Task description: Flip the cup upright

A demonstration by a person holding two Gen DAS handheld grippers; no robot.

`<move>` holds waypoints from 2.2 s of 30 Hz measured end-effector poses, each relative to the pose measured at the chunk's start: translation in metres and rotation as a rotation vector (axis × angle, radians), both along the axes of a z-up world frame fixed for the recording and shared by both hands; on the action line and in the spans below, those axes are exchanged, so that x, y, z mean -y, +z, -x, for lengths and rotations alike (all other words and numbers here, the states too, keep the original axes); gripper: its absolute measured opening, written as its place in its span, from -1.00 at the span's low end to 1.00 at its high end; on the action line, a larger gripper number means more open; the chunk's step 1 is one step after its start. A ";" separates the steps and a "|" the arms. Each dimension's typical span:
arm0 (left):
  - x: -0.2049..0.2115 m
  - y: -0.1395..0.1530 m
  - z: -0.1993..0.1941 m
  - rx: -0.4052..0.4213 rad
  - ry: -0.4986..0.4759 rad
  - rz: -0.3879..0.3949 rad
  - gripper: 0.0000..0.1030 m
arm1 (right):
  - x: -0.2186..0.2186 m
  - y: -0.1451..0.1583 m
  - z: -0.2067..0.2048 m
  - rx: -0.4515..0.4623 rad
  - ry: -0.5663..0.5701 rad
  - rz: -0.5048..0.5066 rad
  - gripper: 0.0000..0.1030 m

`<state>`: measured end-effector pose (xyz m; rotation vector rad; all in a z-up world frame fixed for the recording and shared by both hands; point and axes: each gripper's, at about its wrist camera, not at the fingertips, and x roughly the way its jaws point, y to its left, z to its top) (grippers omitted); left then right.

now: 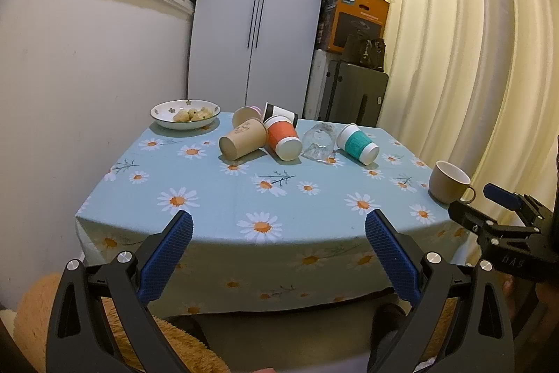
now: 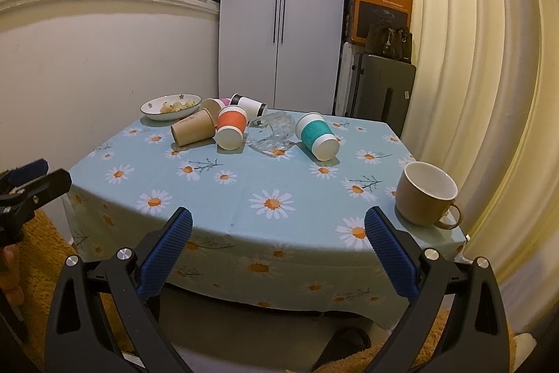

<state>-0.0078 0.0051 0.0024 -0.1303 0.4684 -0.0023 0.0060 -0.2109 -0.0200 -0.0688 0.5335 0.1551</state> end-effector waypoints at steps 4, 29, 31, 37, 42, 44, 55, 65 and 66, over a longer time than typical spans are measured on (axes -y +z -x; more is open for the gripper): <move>0.003 0.000 0.003 0.007 -0.022 0.003 0.87 | 0.004 0.001 -0.002 -0.024 -0.001 -0.037 0.90; -0.051 0.030 -0.193 -0.278 -0.198 -0.014 0.87 | 0.000 0.026 -0.162 -0.279 0.094 -0.240 0.90; -0.056 0.023 -0.218 -0.320 -0.211 -0.047 0.87 | -0.004 0.026 -0.183 -0.313 0.112 -0.277 0.90; -0.054 -0.003 -0.293 -0.443 -0.263 -0.167 0.85 | -0.016 0.016 -0.234 -0.430 0.140 -0.314 0.90; -0.045 -0.027 -0.345 -0.550 -0.291 -0.267 0.85 | -0.021 0.001 -0.261 -0.504 0.155 -0.327 0.90; -0.045 -0.035 -0.359 -0.591 -0.300 -0.285 0.85 | -0.021 -0.007 -0.270 -0.534 0.159 -0.347 0.90; -0.039 -0.062 -0.395 -0.736 -0.346 -0.439 0.17 | -0.024 -0.037 -0.297 -0.704 0.205 -0.455 0.88; -0.044 -0.051 -0.389 -0.744 -0.324 -0.408 0.15 | -0.021 -0.037 -0.292 -0.724 0.208 -0.474 0.88; -0.044 -0.049 -0.386 -0.747 -0.315 -0.393 0.15 | -0.021 -0.036 -0.292 -0.726 0.212 -0.481 0.88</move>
